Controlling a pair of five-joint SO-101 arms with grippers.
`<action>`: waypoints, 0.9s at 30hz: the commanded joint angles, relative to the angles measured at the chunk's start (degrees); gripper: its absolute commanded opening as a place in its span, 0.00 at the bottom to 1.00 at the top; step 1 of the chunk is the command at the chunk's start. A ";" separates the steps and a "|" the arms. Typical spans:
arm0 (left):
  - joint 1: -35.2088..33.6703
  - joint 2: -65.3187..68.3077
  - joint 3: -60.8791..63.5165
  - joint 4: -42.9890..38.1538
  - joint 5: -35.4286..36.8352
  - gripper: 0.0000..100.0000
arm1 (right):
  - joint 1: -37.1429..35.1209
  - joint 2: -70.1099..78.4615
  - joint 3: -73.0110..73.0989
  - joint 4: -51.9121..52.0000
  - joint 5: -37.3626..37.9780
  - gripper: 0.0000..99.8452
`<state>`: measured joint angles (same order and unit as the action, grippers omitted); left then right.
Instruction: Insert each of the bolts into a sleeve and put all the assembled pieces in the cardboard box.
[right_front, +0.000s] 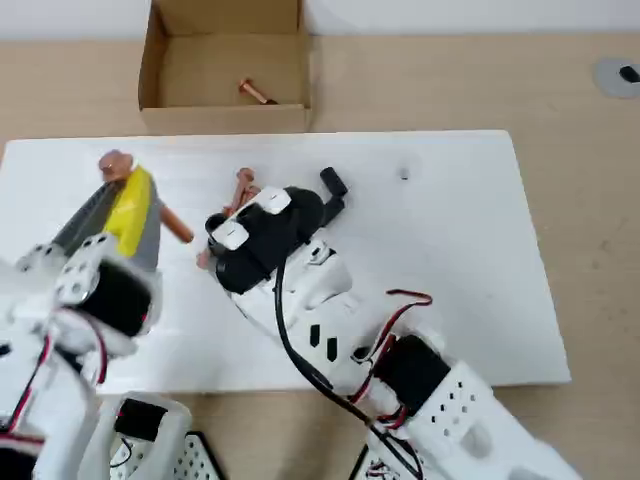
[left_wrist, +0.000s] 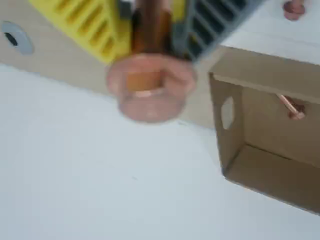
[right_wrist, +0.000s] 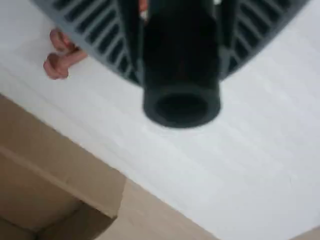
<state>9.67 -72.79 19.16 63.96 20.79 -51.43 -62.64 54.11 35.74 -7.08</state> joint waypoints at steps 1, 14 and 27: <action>-0.44 0.40 2.37 -4.57 1.85 0.01 | 0.57 -1.80 0.04 -1.49 0.09 0.01; 2.81 0.22 6.42 -4.66 1.58 0.01 | 0.57 -11.12 3.30 -1.49 0.35 0.01; 3.25 0.57 9.23 -8.53 1.58 0.01 | 0.66 -16.84 8.75 -1.49 1.76 0.01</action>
<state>11.96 -72.88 27.87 57.36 22.20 -51.52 -78.02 63.08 35.65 -5.49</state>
